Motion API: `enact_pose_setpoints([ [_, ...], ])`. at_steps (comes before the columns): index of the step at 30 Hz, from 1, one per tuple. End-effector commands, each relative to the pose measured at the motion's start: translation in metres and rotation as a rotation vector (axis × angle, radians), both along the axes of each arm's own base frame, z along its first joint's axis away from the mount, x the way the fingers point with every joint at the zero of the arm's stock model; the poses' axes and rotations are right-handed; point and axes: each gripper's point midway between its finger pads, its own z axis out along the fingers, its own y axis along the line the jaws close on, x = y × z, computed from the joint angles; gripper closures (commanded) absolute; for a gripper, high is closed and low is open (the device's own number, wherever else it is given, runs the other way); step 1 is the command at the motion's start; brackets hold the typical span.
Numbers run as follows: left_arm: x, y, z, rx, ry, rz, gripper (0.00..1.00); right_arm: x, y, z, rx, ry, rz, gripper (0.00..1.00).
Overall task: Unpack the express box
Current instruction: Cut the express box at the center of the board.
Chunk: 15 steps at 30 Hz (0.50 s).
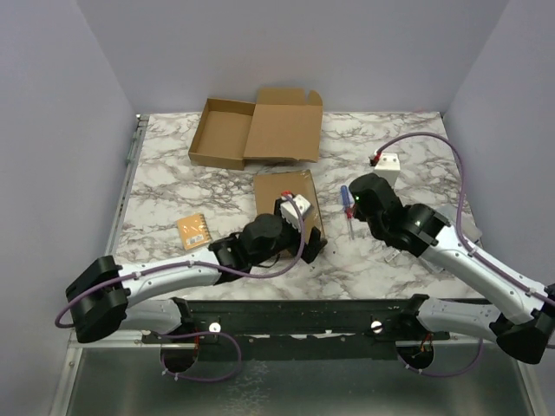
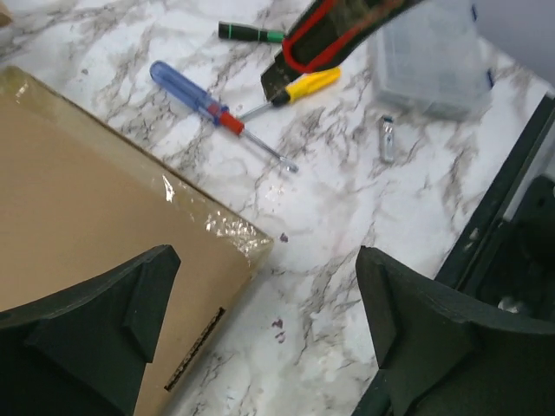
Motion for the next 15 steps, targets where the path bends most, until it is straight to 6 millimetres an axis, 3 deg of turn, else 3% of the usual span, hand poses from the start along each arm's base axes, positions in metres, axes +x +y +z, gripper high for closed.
enact_pose_setpoints([
  [1, 0.010, 0.016, 0.028, -0.078, 0.216, 0.077, 0.06, 0.031, -0.030, -0.012, 0.030, -0.003, -0.055, 1.00],
  [5, 0.041, 0.063, 0.019, -0.172, 0.444, 0.220, 0.07, 0.044, -0.039, -0.007, 0.355, -0.055, -0.041, 1.00],
  [9, 0.063, 0.110, 0.009, -0.258, 0.525, 0.387, 0.08, 0.039, -0.061, -0.032, 0.673, -0.049, -0.267, 1.00],
  [12, 0.063, 0.124, 0.004, -0.304, 0.557, 0.452, 0.08, 0.027, -0.072, -0.046, 0.868, -0.123, -0.403, 1.00],
  [15, 0.060, 0.124, 0.001, -0.319, 0.579, 0.456, 0.08, 0.017, -0.076, -0.065, 1.001, -0.143, -0.477, 1.00],
])
